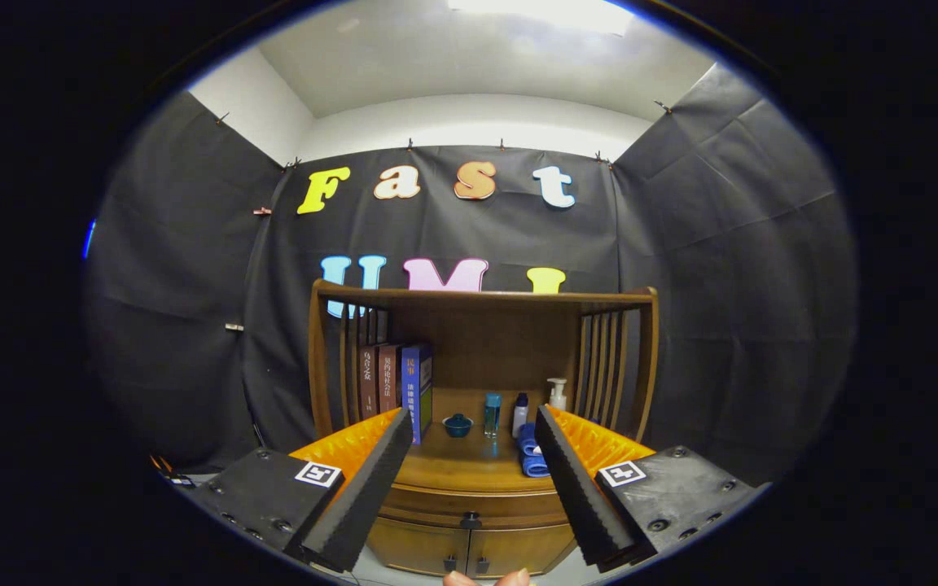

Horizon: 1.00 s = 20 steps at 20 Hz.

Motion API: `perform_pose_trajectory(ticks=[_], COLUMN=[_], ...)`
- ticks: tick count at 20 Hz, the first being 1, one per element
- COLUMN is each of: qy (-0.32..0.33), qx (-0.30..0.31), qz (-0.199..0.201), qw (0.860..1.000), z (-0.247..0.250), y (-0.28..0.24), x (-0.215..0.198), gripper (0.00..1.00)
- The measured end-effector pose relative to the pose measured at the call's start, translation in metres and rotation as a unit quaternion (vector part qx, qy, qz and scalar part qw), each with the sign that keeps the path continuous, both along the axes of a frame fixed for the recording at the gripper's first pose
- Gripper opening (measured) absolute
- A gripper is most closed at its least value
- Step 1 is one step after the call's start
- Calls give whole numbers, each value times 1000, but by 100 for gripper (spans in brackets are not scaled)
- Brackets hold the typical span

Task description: Pull open the drawer, take out the items inside it, and place them on the countertop above the cabinet.

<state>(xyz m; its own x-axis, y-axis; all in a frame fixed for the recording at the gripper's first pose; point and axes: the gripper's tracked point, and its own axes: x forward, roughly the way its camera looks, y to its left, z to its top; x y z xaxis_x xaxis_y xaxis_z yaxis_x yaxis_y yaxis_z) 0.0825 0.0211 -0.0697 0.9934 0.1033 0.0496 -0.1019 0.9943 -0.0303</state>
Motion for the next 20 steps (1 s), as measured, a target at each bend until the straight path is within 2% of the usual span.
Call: perform_pose_trajectory(ticks=[6,10,15,20], qy=[20,61,101,146], qx=[7,18,-1,6], qz=[-5,-6,-22,-41], qw=[1000,998,995,988], z=[-63,-120,-199,-263], y=[9,19,15,8], x=[36,61,88,108], gripper=[99,99,99,99])
